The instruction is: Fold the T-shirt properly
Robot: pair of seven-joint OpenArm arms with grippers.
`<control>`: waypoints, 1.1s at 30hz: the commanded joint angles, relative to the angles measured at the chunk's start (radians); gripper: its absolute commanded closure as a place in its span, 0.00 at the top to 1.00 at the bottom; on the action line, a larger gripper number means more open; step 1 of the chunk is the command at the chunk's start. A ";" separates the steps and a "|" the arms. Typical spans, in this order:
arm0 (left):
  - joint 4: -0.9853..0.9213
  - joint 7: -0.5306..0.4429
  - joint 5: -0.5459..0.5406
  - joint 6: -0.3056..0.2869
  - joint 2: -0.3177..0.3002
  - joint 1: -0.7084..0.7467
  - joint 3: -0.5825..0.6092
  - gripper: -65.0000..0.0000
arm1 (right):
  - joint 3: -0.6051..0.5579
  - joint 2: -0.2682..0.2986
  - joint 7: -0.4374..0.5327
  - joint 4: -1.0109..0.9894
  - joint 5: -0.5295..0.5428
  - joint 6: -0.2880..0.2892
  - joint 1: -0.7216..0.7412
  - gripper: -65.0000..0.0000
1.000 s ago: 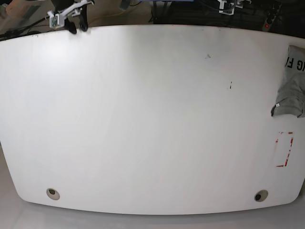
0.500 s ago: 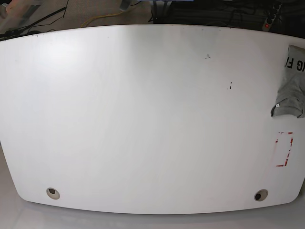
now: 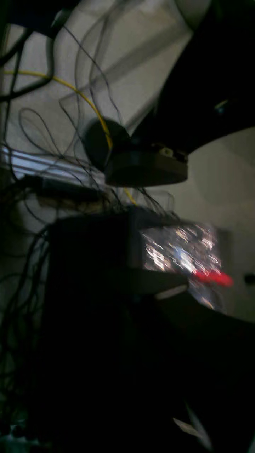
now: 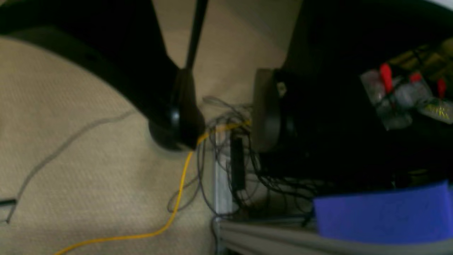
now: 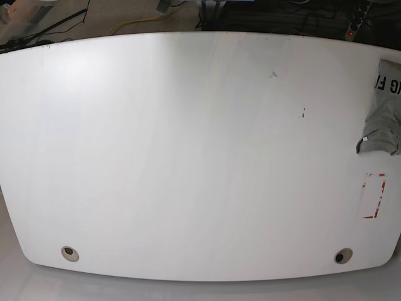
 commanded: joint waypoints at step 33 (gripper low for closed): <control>-0.682 0.002 0.077 0.133 -0.047 -0.552 0.036 0.51 | -0.004 -0.011 0.002 -0.555 -0.201 -0.084 0.518 0.39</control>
